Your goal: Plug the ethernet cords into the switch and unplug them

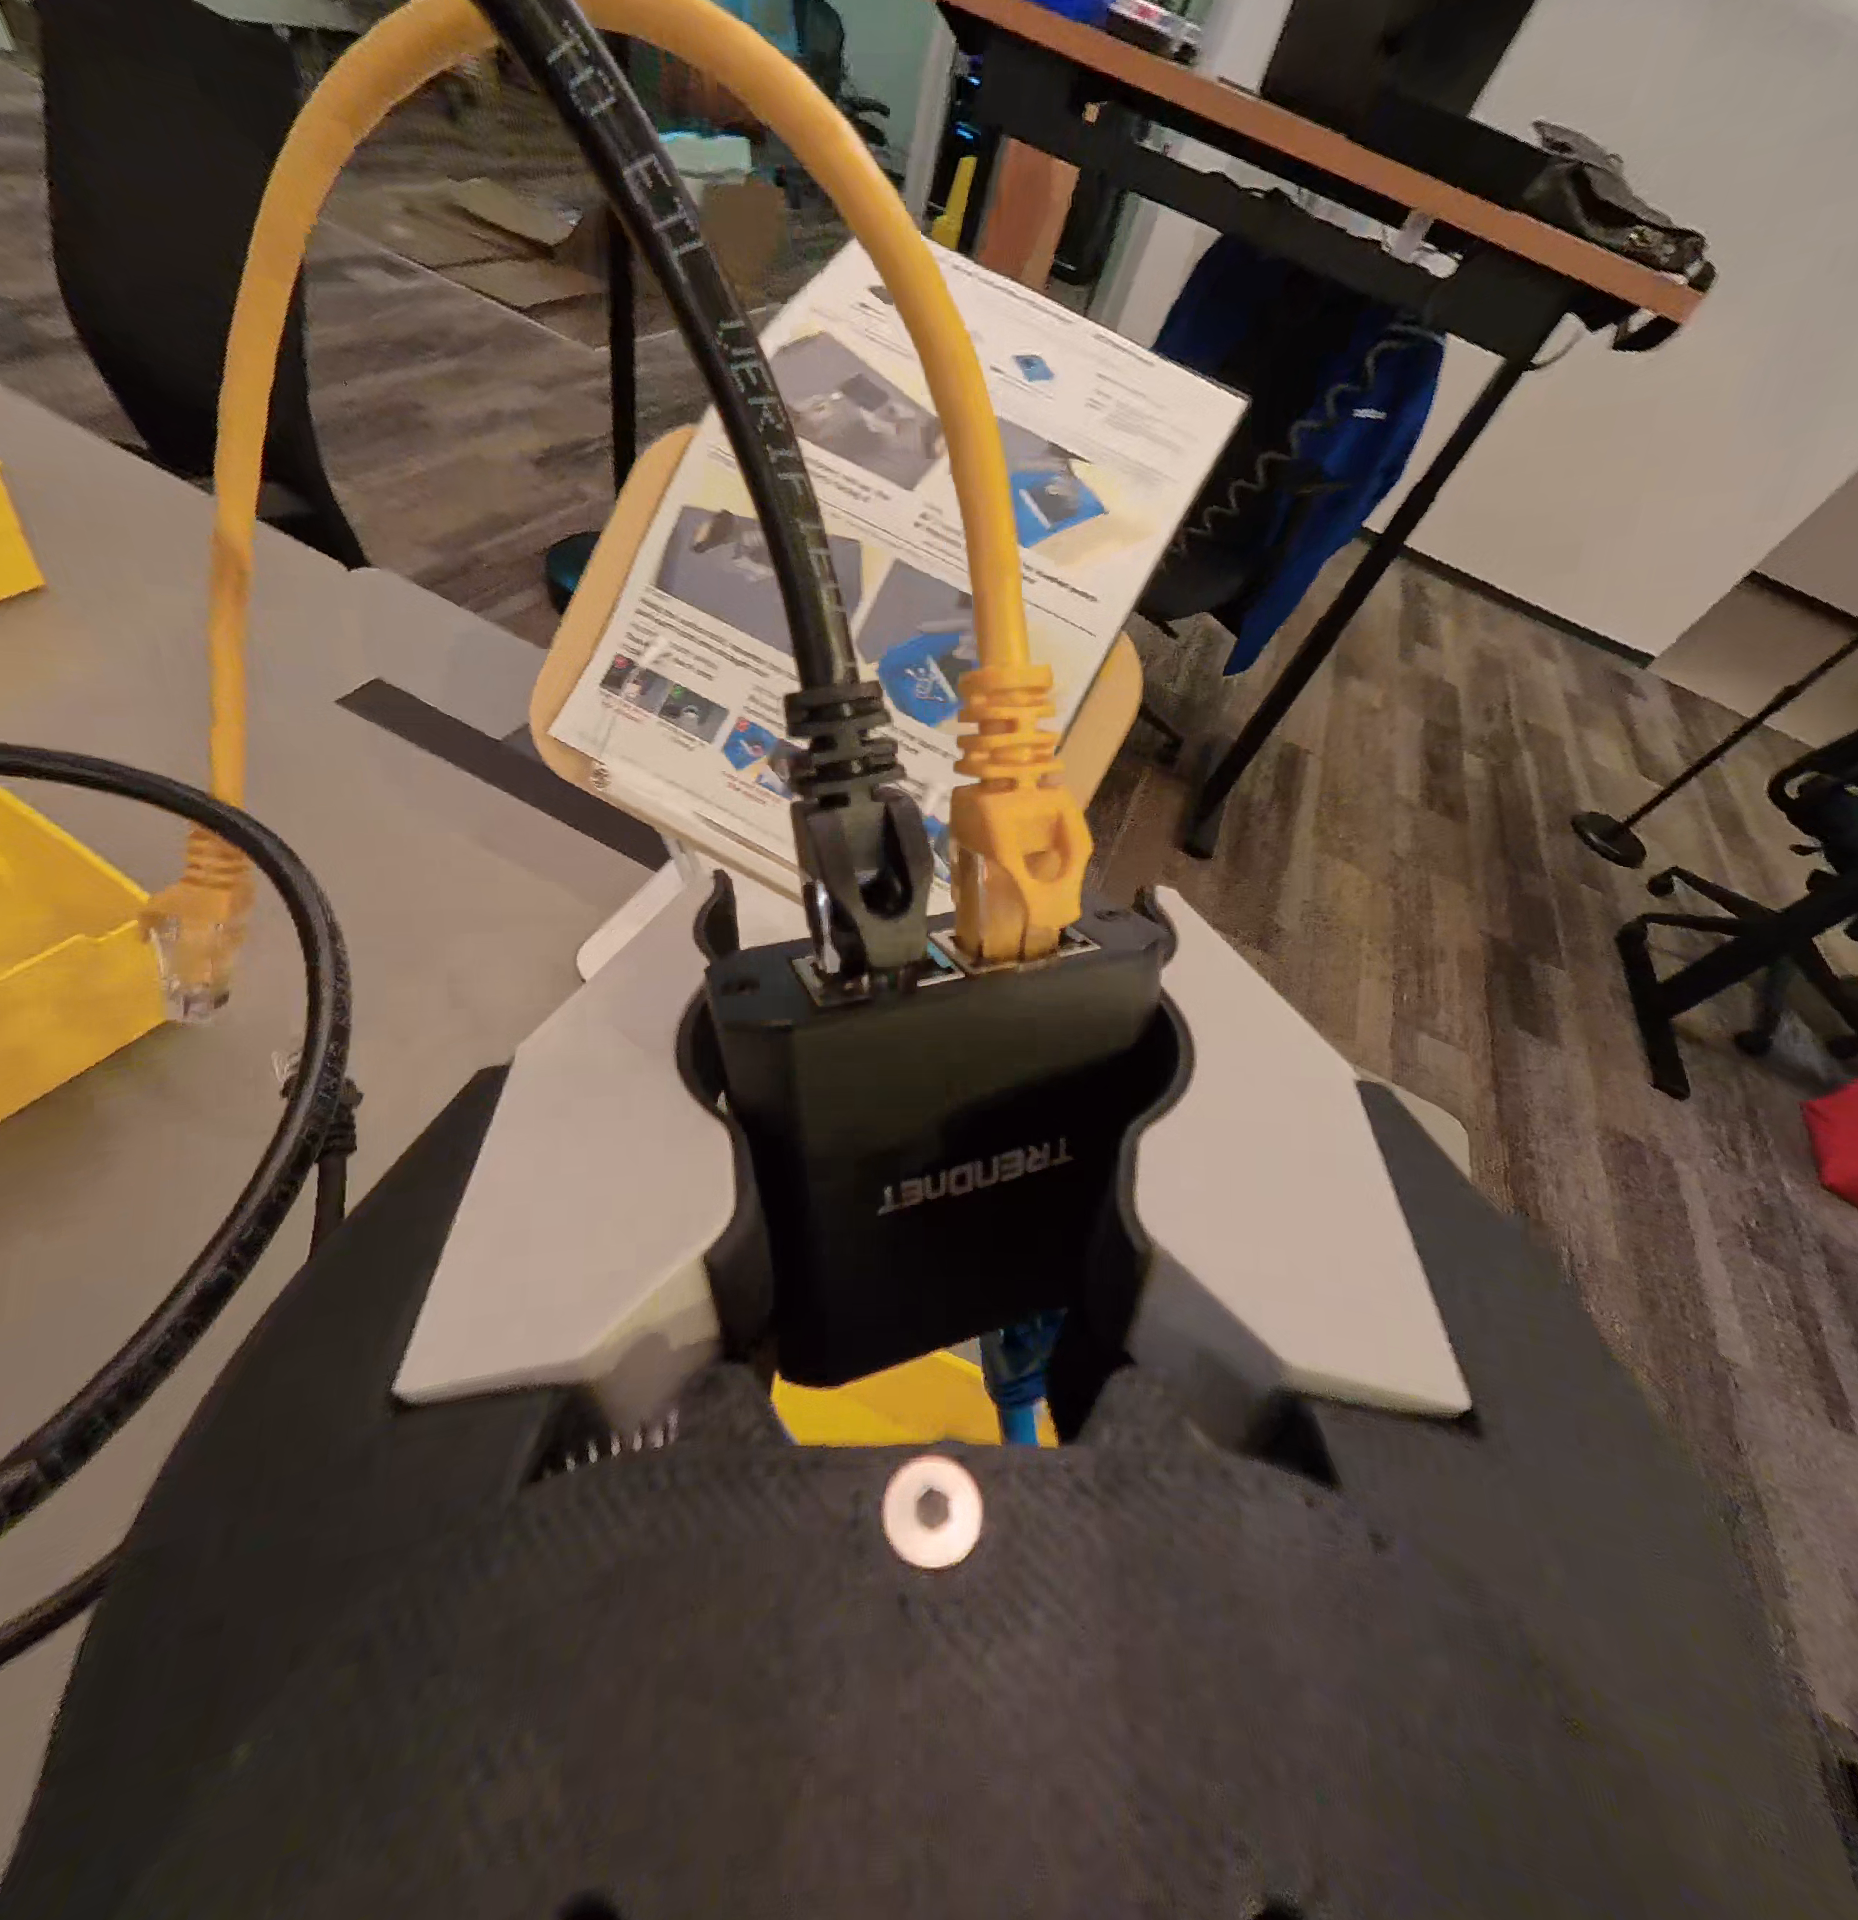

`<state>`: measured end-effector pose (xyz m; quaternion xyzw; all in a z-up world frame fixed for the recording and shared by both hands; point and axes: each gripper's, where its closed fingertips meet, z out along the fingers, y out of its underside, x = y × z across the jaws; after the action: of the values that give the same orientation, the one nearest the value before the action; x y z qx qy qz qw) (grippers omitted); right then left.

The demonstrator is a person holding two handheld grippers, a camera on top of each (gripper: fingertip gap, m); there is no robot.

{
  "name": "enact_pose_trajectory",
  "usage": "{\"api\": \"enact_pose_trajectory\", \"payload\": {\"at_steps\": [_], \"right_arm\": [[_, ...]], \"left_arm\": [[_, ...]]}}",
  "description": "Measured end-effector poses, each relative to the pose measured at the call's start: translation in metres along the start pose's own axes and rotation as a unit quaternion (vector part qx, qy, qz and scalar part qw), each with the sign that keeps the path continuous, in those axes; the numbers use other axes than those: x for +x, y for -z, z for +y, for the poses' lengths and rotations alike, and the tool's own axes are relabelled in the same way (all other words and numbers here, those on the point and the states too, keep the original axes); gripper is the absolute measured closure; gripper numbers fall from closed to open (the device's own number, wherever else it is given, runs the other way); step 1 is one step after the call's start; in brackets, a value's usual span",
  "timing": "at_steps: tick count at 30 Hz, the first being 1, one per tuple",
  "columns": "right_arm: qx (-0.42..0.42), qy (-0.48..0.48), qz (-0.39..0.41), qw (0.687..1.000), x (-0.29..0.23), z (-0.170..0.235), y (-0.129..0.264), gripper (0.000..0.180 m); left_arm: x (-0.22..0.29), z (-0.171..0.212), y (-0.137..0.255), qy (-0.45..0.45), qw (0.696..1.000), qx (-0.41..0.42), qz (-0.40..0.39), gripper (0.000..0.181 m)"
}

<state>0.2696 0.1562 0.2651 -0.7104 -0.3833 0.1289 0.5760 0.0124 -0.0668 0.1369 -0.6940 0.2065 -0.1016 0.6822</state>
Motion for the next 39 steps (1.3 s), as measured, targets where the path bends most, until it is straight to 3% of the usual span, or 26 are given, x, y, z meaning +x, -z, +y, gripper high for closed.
{"api": "enact_pose_trajectory", "payload": {"at_steps": [11,20,28,39], "right_arm": [[-0.057,-0.132,-0.003,0.99,0.029,0.138,-0.045,0.105],[-0.079,-0.262,0.052,0.96,0.073,0.247,-0.043,0.105],[-0.22,-0.18,0.095,0.954,0.059,0.335,-0.044,0.105],[-0.384,-0.009,0.086,0.919,0.029,0.396,-0.057,0.104]], "left_arm": [[0.004,0.018,-0.009,0.01,1.0,-0.025,0.013,0.162],[0.009,0.034,-0.018,0.018,0.998,-0.047,0.024,0.162],[0.017,0.048,-0.027,0.023,0.997,-0.066,0.035,0.162],[0.024,0.056,-0.031,0.02,0.996,-0.078,0.041,0.162]]}}
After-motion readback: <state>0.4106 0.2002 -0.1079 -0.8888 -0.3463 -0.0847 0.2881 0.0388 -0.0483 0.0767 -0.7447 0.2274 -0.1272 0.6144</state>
